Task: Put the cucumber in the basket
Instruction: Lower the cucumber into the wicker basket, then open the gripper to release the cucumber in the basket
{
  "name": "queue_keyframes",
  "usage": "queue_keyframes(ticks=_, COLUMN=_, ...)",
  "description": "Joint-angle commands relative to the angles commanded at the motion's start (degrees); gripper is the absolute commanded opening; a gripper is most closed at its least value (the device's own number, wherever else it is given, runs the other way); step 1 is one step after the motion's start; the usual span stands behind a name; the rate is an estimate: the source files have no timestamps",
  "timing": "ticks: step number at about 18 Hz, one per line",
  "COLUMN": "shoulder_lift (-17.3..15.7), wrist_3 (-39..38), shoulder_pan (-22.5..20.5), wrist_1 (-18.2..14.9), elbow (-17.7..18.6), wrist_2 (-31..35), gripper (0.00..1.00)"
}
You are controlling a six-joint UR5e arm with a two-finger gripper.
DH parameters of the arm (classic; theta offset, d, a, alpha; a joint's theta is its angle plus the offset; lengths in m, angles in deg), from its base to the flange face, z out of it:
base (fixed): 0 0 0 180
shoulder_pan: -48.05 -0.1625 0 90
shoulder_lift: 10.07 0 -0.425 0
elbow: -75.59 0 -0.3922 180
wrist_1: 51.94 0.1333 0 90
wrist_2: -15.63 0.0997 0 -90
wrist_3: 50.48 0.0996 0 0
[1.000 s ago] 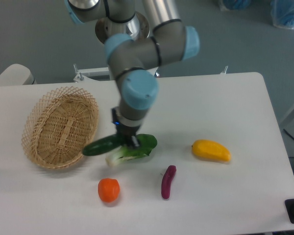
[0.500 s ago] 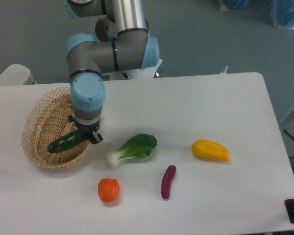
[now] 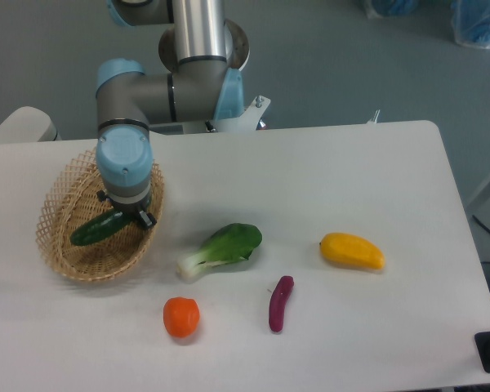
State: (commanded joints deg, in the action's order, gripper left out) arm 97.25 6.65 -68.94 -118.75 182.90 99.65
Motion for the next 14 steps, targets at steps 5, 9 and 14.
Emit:
queue_keyframes(ticks=5, shoulder_lift=-0.70, wrist_3=-0.79, shoulder_pan=0.09, wrist_1=1.85, elbow=0.62, wrist_2=0.35, gripper=1.00)
queue_keyframes(ticks=9, shoulder_lift=-0.97, wrist_3=-0.97, shoulder_pan=-0.26, wrist_1=2.47, elbow=-0.43, wrist_2=0.27, gripper=1.00)
queue_keyframes(ticks=14, shoulder_lift=-0.88, wrist_3=0.00, shoulder_pan=-5.26, wrist_1=2.56, elbow=-4.38, wrist_2=0.26, gripper=1.00)
